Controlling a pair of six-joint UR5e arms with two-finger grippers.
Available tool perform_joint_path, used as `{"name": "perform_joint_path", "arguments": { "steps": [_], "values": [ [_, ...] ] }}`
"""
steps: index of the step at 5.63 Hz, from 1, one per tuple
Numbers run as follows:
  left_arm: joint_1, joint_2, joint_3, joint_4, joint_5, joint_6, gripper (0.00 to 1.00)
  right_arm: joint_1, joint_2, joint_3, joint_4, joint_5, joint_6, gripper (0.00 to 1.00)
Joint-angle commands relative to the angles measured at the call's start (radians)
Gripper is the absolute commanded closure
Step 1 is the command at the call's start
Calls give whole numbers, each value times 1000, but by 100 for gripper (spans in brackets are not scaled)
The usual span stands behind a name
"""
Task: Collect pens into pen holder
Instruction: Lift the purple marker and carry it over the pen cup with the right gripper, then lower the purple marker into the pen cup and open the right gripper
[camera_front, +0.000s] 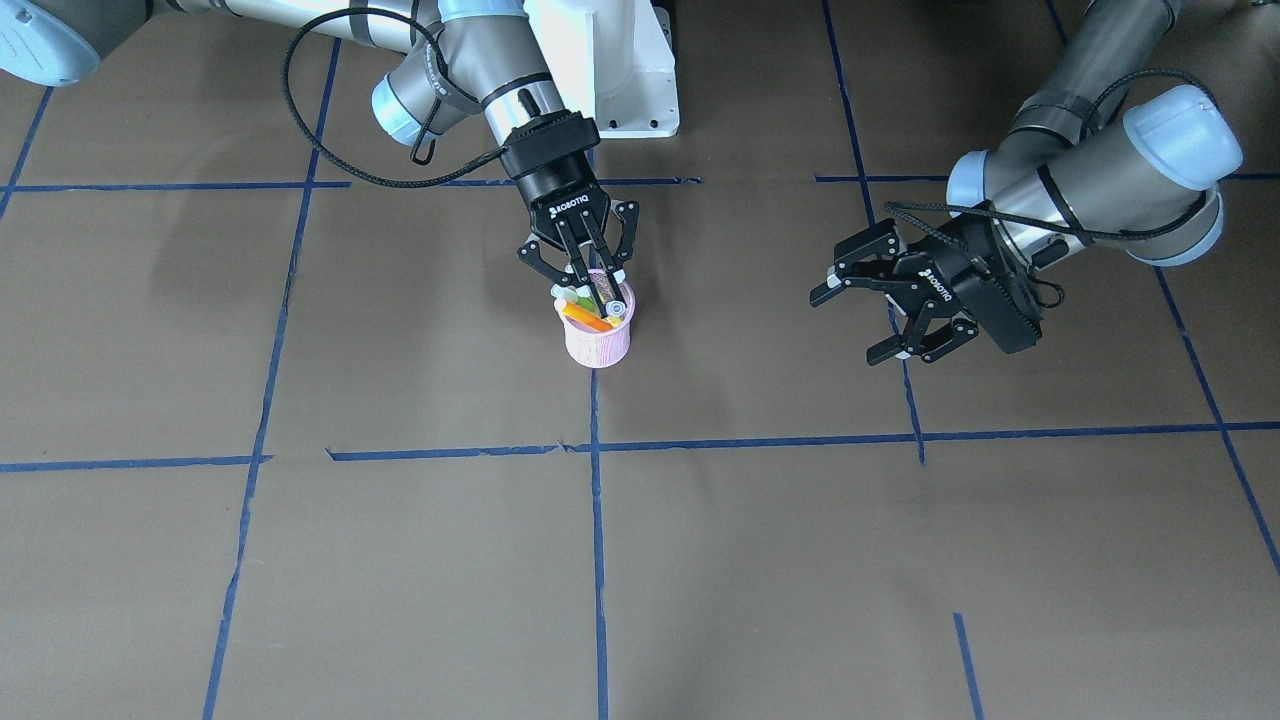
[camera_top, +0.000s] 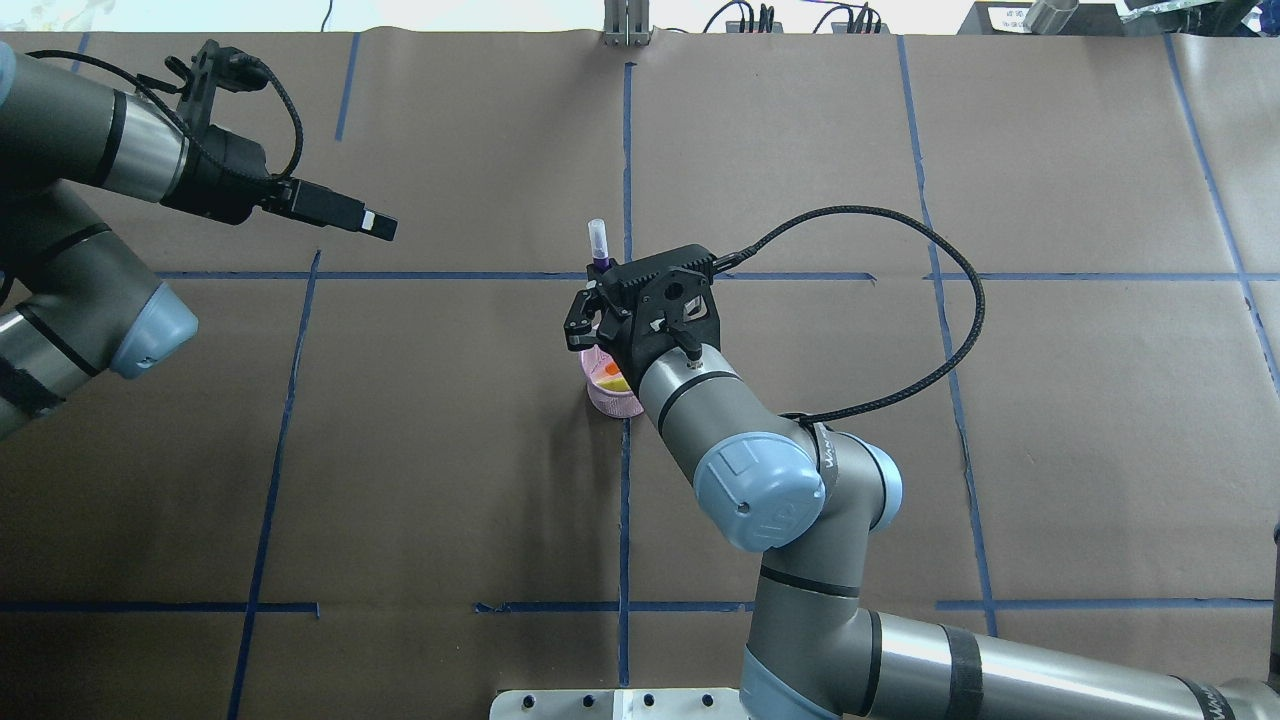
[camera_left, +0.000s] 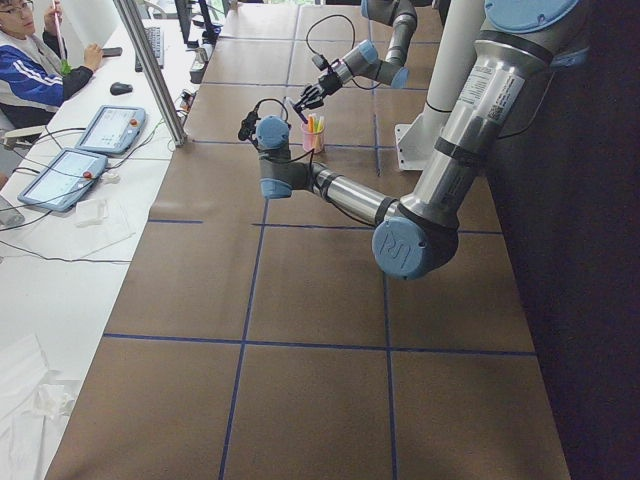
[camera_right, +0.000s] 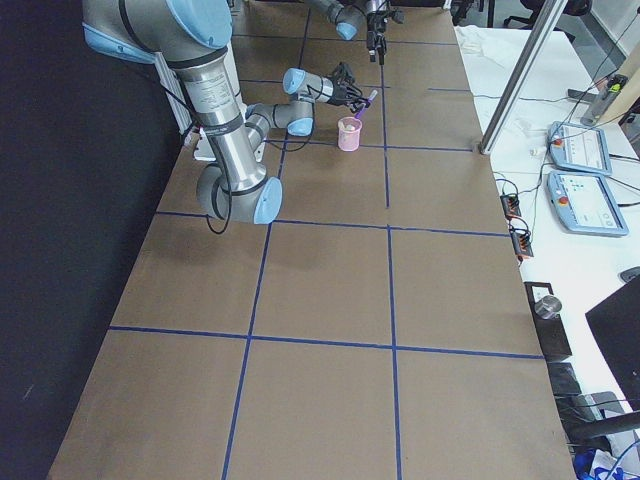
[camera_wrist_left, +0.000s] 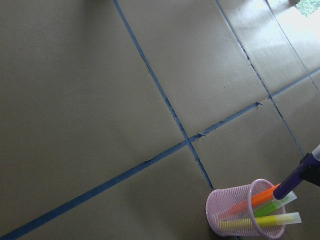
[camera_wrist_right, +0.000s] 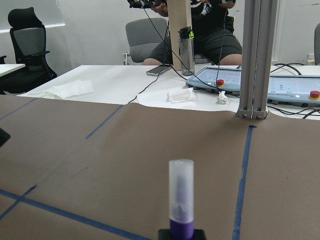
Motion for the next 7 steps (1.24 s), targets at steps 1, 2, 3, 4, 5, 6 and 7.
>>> {"name": "perform_joint_path", "arguments": {
  "steps": [1,2,3,4,5,6,7],
  "values": [
    [0,3,2,0,0,0,1,-7,-8,-9,14,0,-2,98],
    [0,6,2,0,0,0,1,-16,-11,-9,15,0,-2,80],
    [0,6,2,0,0,0,1,-28,-16,-11,30,0,-2,37],
    [0,6,2,0,0,0,1,-31,-16,-21,67,0,-2,1],
    [0,6,2,0,0,0,1,-31,-16,-20,70,0,-2,0],
    [0,6,6,2,0,0,1,-31,-13,-6,71,6,-6,0],
    [-17,6,5,2,-4,2,1,-10,-13,53,58,64,-8,0]
  ]
}}
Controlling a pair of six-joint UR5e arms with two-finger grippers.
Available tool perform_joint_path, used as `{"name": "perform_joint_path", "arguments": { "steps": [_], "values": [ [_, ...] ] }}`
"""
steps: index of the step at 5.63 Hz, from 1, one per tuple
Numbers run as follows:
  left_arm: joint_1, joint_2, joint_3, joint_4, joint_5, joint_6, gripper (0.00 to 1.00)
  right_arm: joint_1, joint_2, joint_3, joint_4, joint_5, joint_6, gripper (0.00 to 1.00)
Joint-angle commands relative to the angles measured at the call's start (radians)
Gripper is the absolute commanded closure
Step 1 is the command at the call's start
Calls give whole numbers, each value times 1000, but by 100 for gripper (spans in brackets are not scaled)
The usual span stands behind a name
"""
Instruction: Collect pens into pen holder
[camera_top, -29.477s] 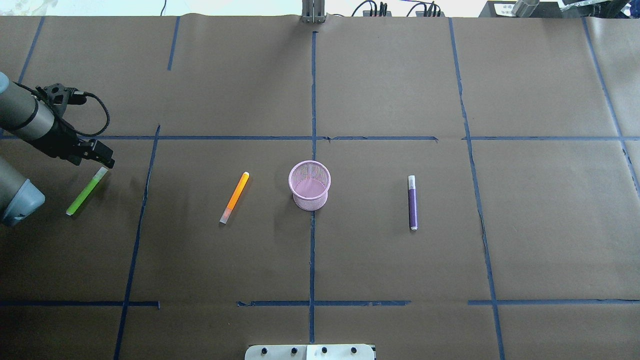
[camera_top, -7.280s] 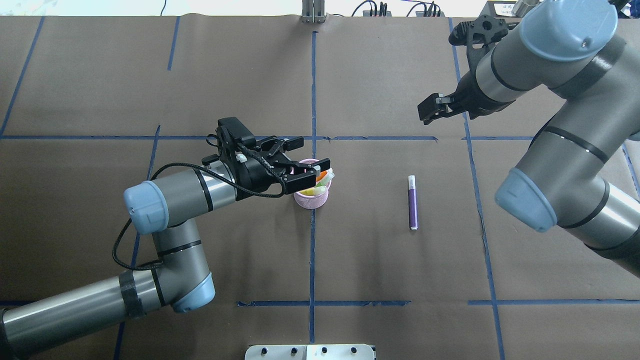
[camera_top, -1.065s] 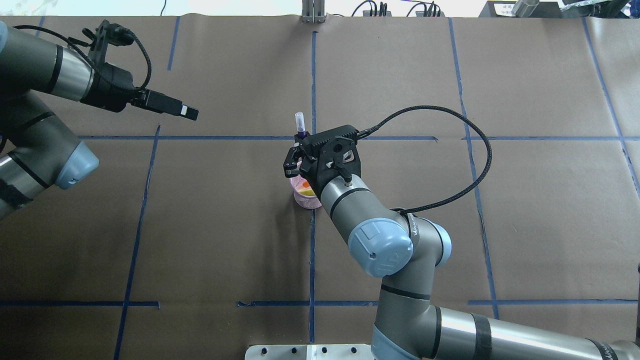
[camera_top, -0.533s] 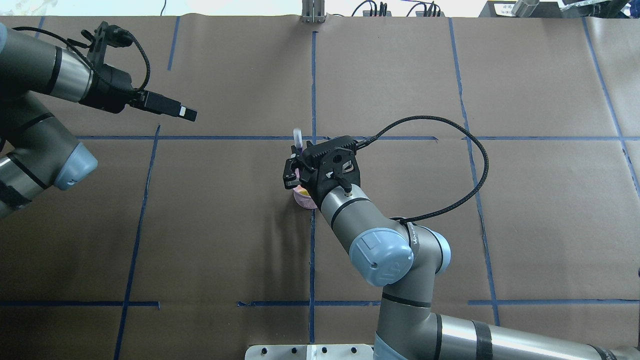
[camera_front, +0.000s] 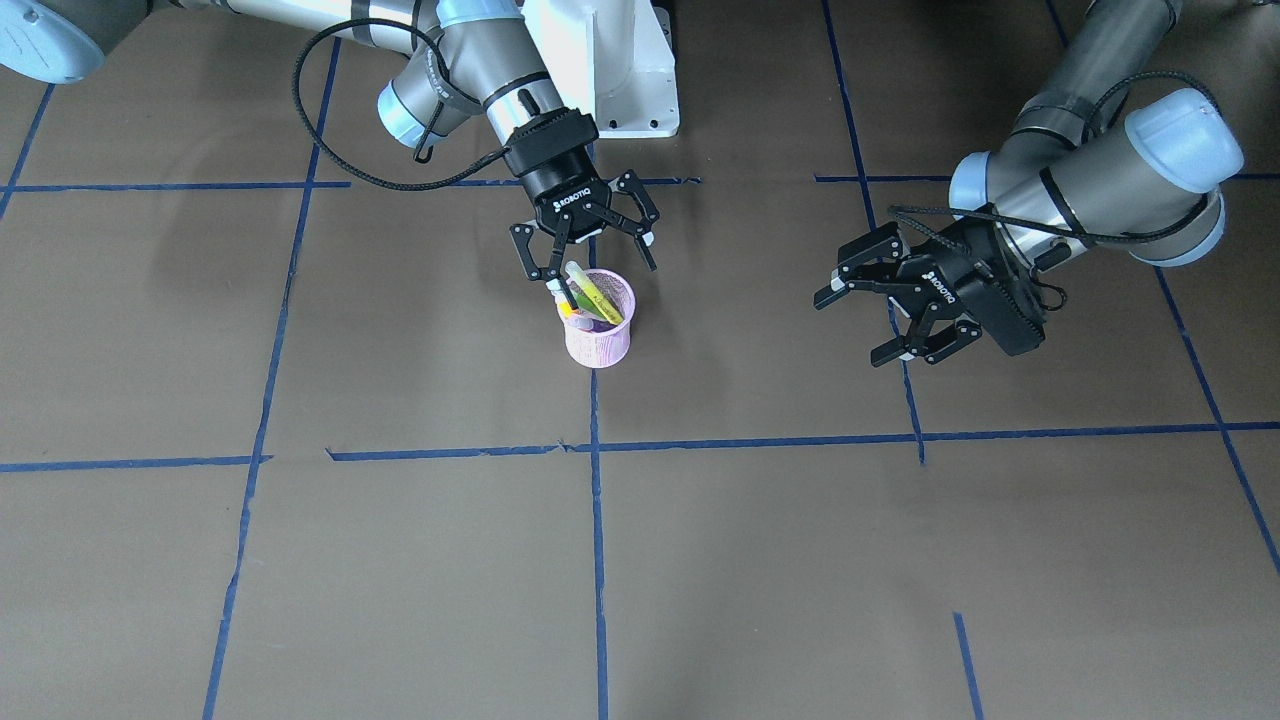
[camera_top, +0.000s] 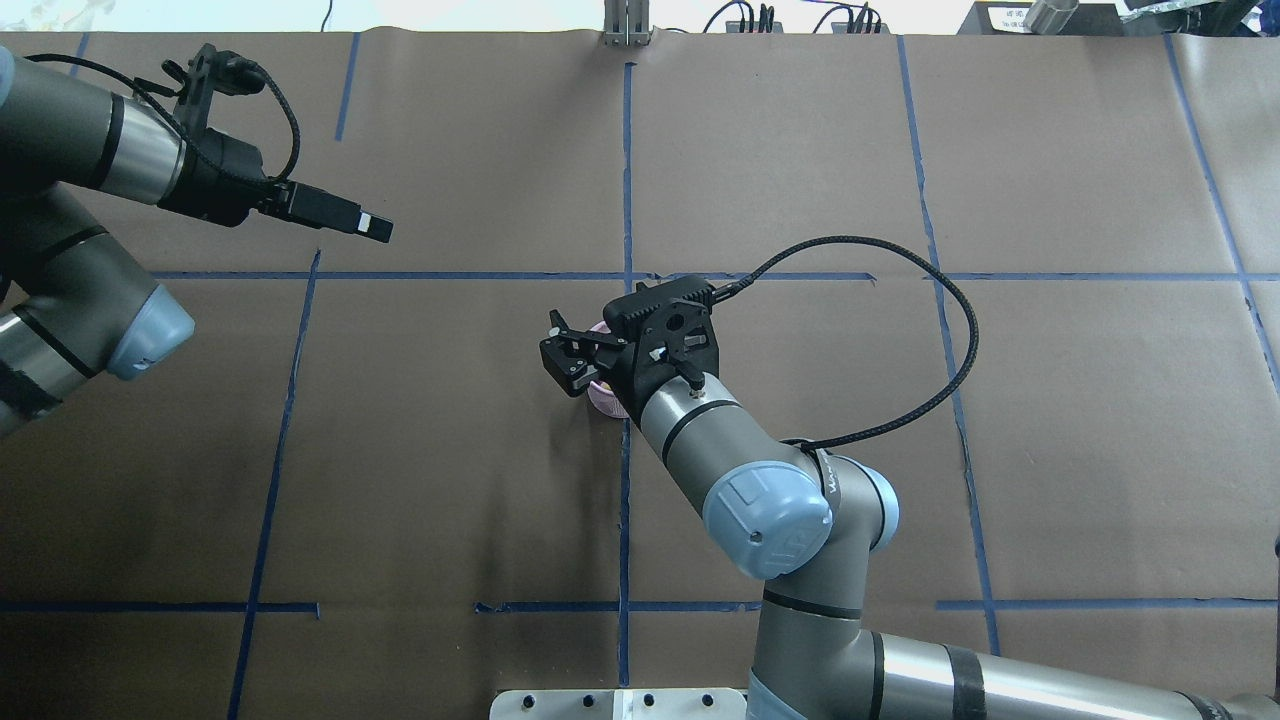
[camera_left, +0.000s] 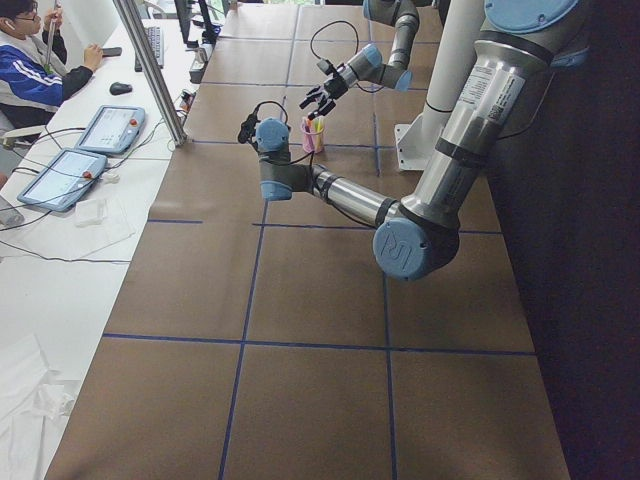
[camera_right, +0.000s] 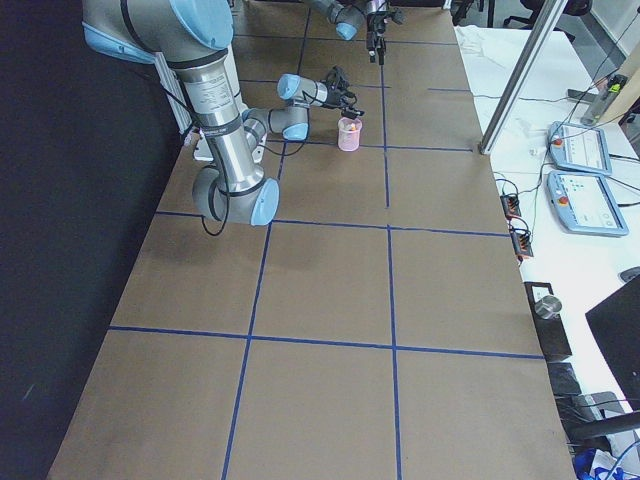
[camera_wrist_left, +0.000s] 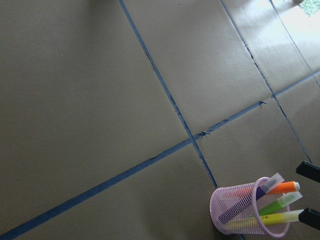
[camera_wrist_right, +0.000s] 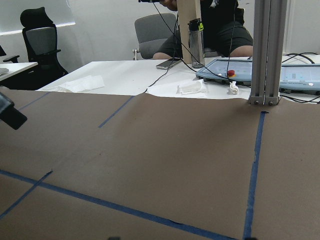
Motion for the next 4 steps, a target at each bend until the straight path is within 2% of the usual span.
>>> {"name": "perform_joint_path", "arguments": {
  "steps": [1,3,4],
  "values": [
    [-46,0,2,6,-3,-1,0,88,-2,113,-82,193,0,0],
    [-170,15,43,13,2,37,1,272,-28,288,-449,438,0,0],
    [-219,18,84,60,5,174,1,399,-31,321,-647,604,-3,0]
  ]
}}
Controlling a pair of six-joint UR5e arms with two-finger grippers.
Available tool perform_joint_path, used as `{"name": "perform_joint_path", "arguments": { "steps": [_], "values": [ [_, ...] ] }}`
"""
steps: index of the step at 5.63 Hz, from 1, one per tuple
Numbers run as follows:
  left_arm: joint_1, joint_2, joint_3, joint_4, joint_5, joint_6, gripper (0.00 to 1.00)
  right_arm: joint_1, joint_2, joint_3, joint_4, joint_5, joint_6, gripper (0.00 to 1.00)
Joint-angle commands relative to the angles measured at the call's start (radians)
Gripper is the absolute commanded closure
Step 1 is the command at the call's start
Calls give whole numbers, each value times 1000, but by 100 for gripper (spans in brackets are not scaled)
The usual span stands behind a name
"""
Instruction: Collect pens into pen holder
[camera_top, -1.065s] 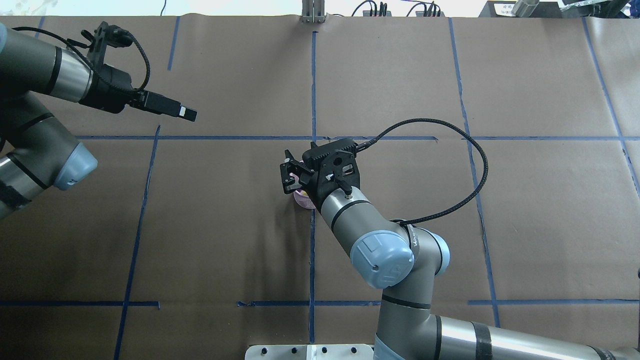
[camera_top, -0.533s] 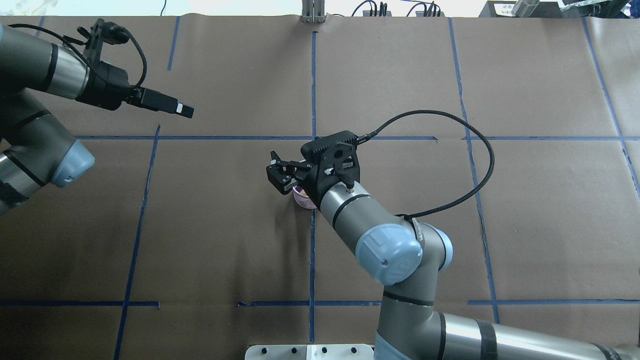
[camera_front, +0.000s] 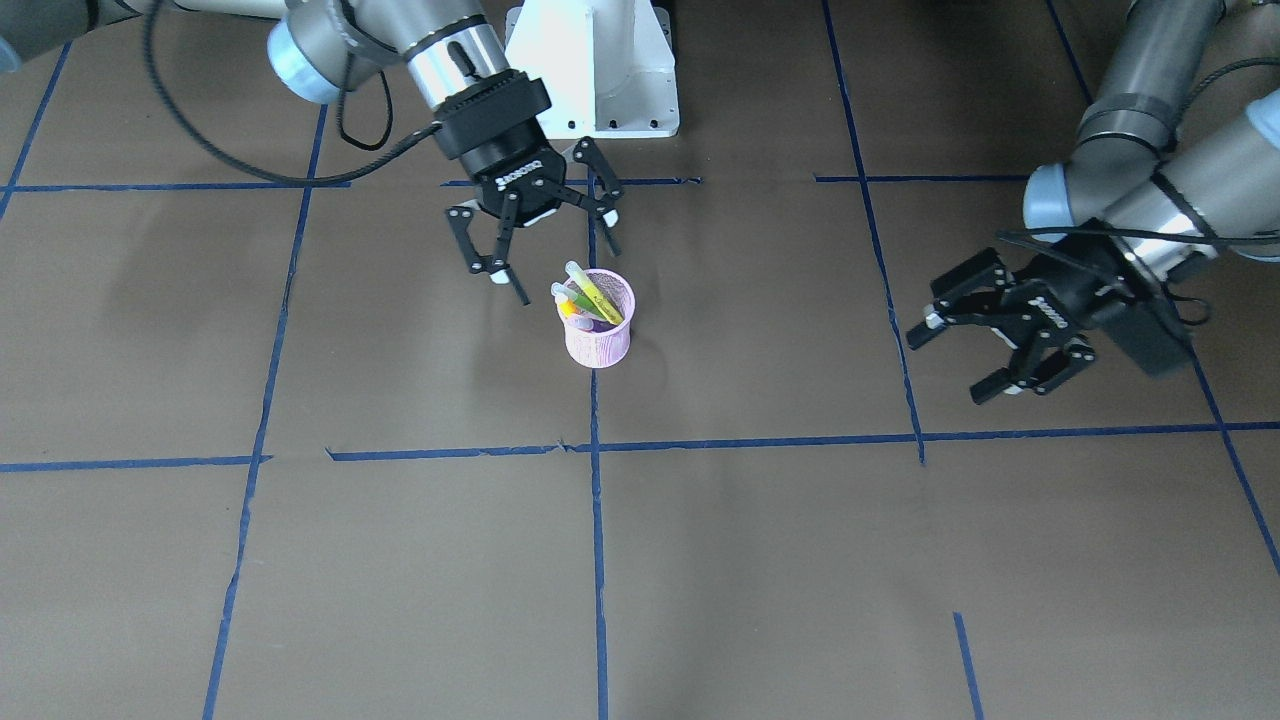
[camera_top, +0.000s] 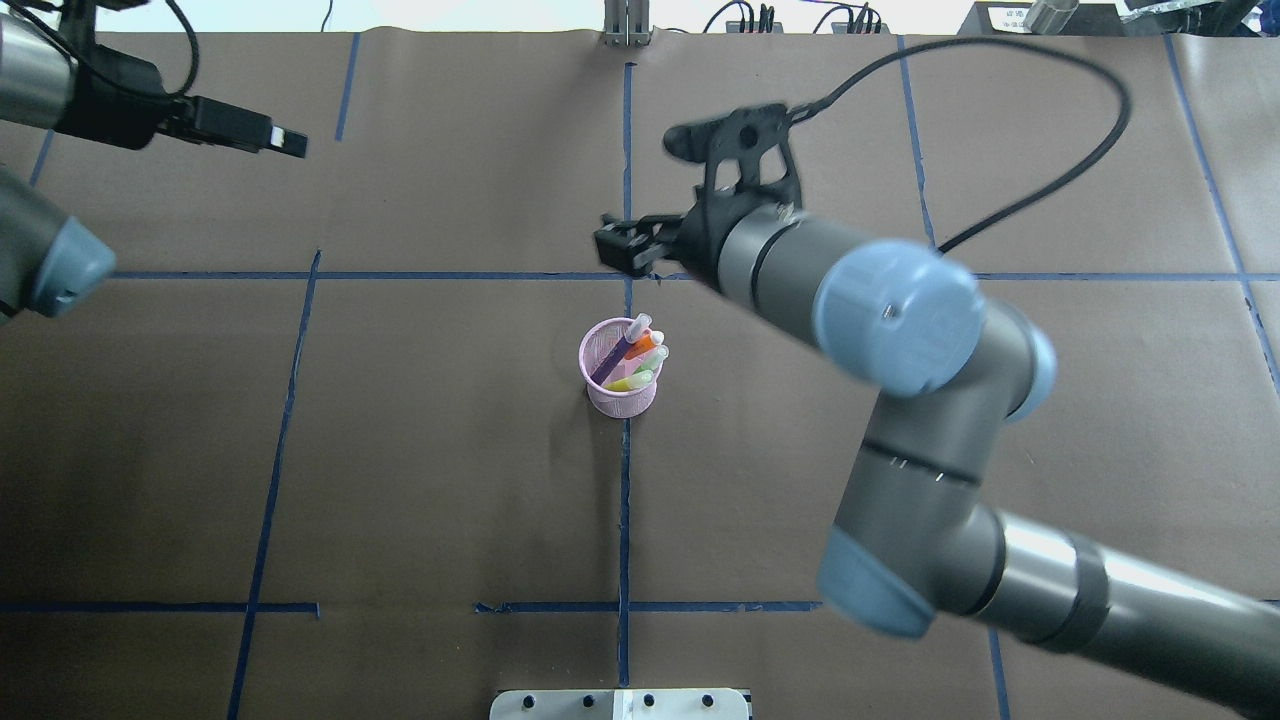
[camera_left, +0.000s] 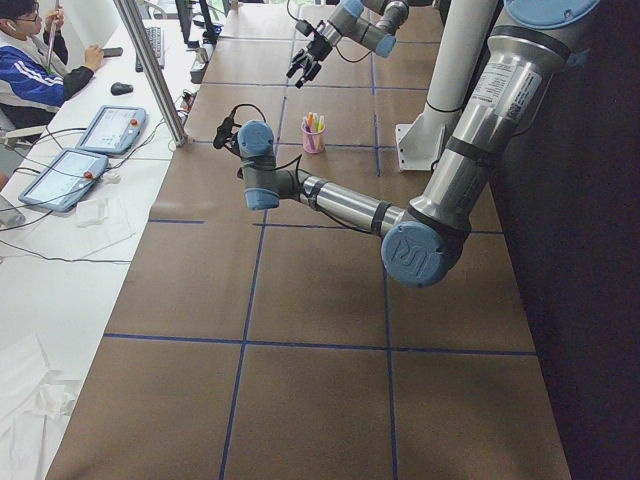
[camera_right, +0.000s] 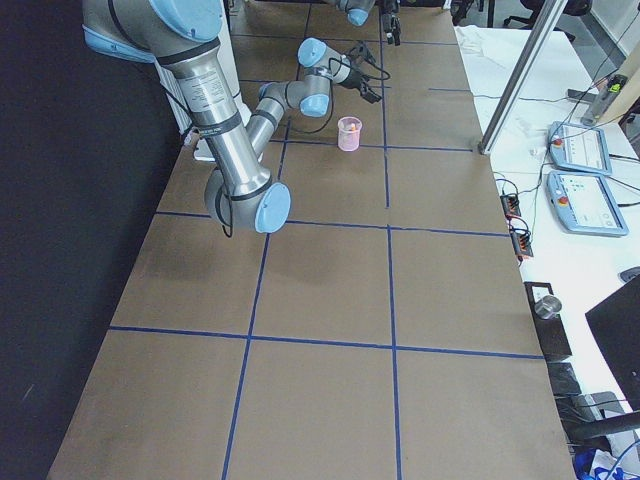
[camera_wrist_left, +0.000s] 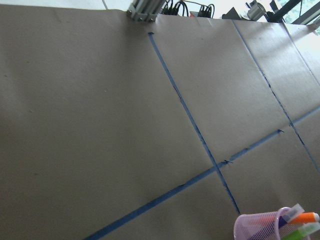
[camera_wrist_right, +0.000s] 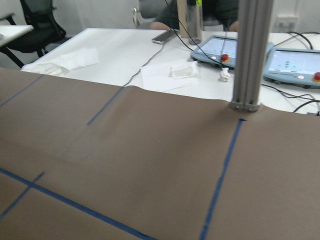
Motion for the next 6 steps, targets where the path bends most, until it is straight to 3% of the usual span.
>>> {"name": "perform_joint_path", "arguments": {
  "steps": [1,2,3,4,6],
  "values": [
    [-106,4,38,190,6,208,1,237,-18,63,-368,306,-46,0],
    [-165,2,38,345,10,271,1,323,-30,64,-548,334,-171,0],
    [-198,4,37,391,165,302,0,397,-62,54,-741,329,-390,0],
    [-206,37,40,426,255,386,0,487,-93,38,-817,338,-530,0],
    [-270,47,37,671,265,511,0,714,-151,-77,-792,705,-611,0]
  ]
}}
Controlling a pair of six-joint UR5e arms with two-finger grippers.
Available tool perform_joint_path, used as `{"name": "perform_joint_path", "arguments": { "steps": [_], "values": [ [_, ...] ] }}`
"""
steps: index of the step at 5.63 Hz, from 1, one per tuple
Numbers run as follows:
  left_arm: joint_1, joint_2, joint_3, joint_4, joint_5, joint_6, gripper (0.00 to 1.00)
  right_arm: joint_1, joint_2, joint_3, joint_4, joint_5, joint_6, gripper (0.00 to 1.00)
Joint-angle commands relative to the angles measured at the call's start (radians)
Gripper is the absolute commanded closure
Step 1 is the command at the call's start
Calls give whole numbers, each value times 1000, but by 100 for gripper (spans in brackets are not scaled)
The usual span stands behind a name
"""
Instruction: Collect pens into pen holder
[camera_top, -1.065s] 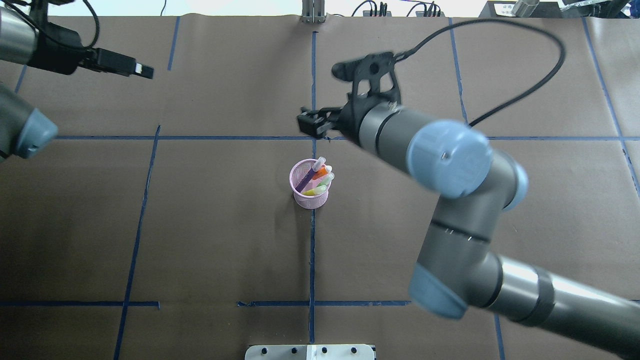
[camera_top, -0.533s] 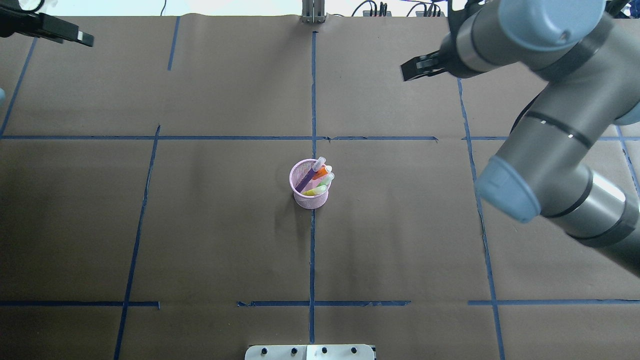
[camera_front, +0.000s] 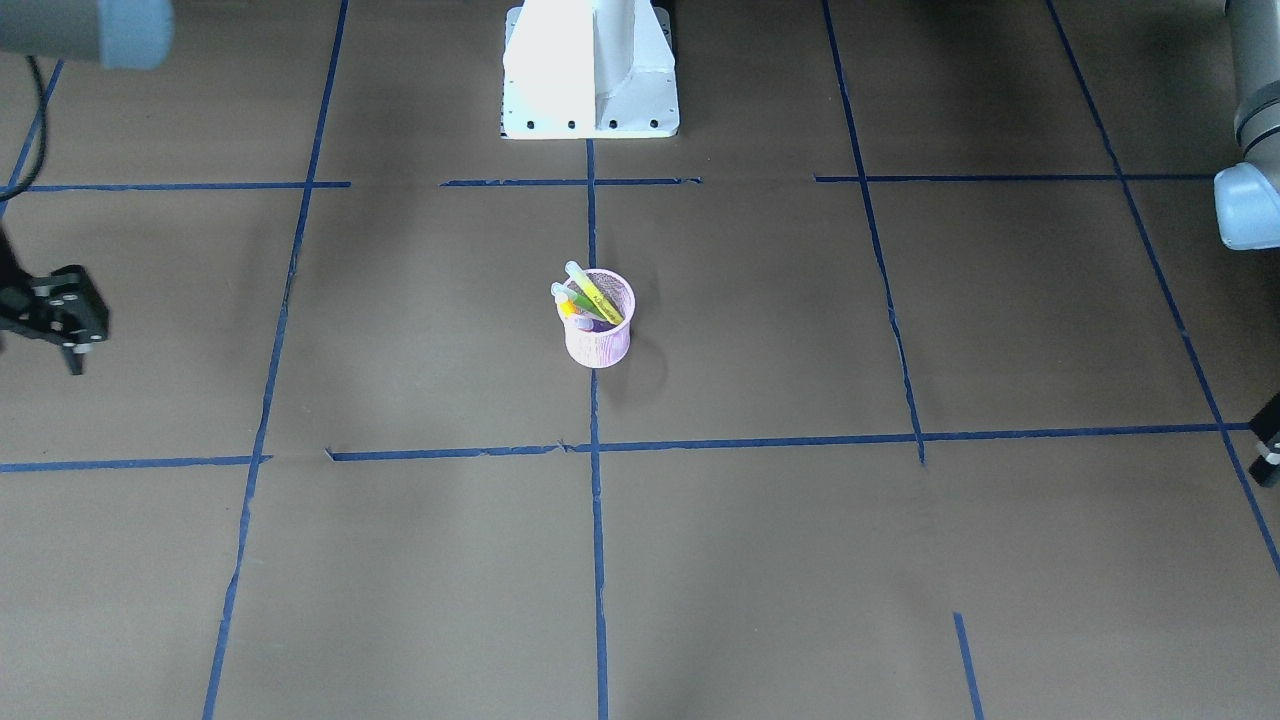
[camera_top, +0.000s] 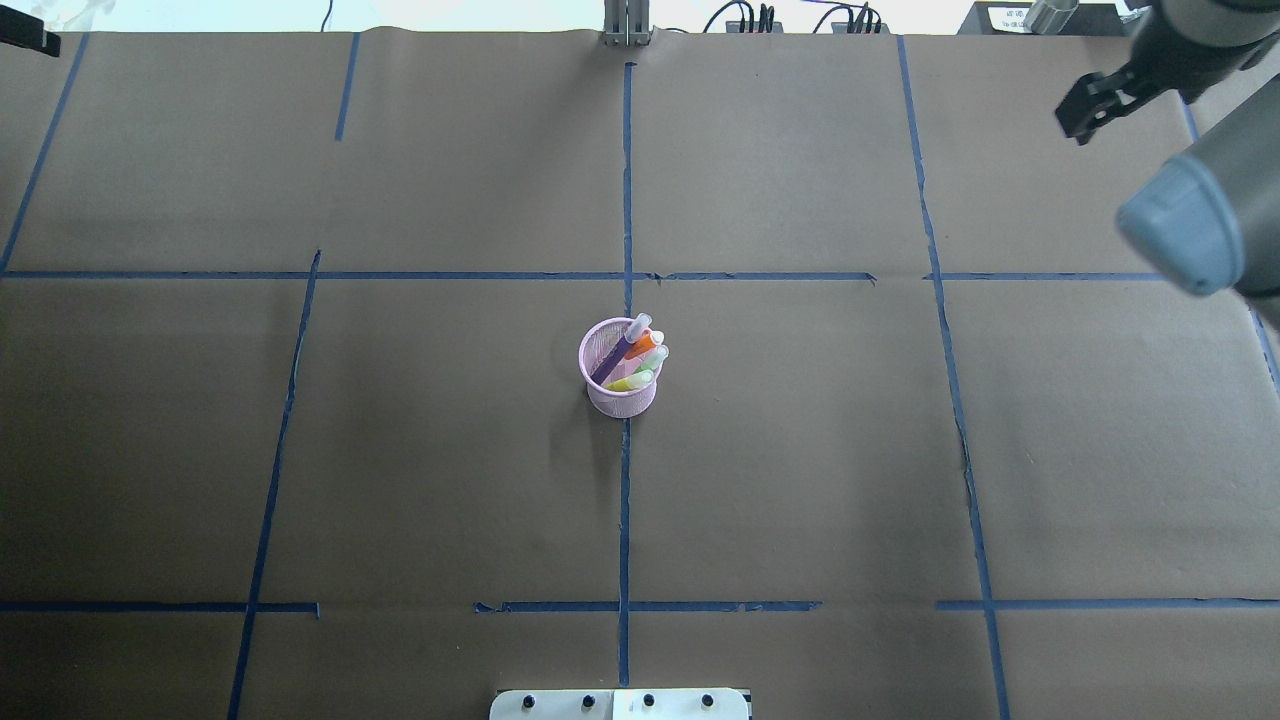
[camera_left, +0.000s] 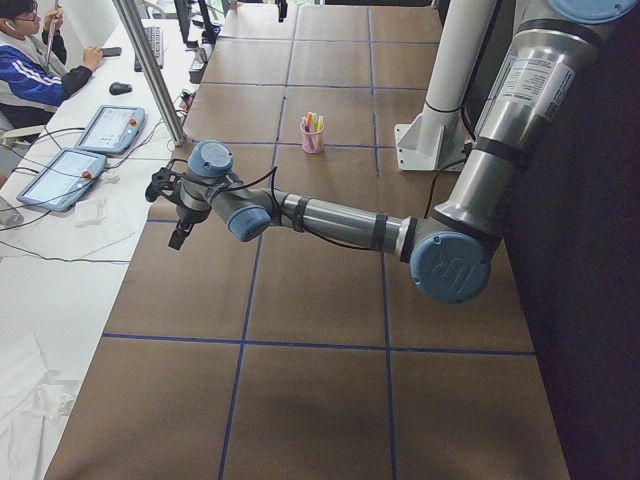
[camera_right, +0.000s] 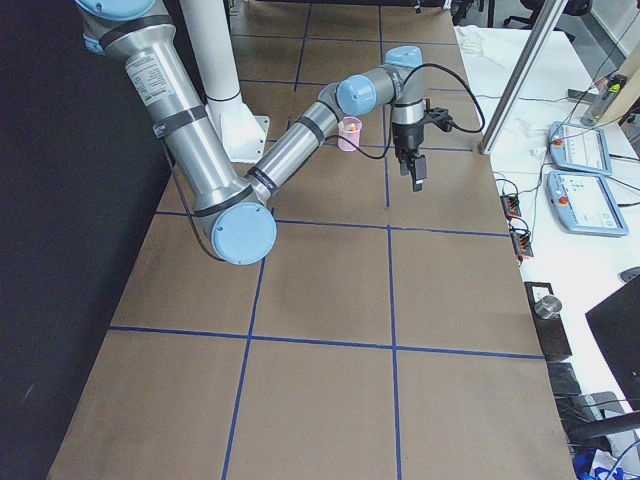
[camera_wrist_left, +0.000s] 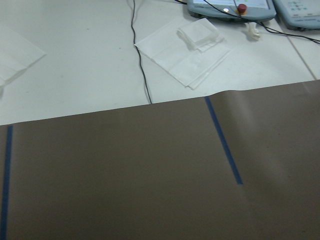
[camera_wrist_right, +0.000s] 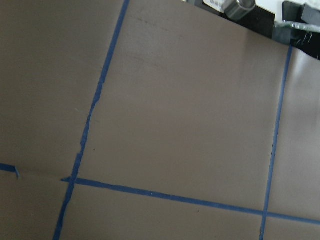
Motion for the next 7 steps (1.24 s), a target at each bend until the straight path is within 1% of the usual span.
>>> {"name": "perform_joint_path", "arguments": {
  "steps": [1,2,3,4,5,6,7],
  "values": [
    [-46,44,-1,199,-1,171,0,180,-97,-67,21,237,-163,0],
    [-87,54,-1,288,-60,245,0,245,-172,-68,21,303,-263,0],
    [-186,93,16,366,-251,362,0,282,-252,-67,45,374,-320,0],
    [-202,154,16,384,-265,405,0,294,-348,-67,155,379,-319,0],
    [-210,197,30,385,-268,407,0,295,-399,-96,221,377,-312,0],
    [-216,266,24,381,-270,407,0,295,-401,-105,225,371,-301,0],
    [-216,296,21,382,-262,410,0,307,-435,-97,225,374,-284,0]
  ]
}}
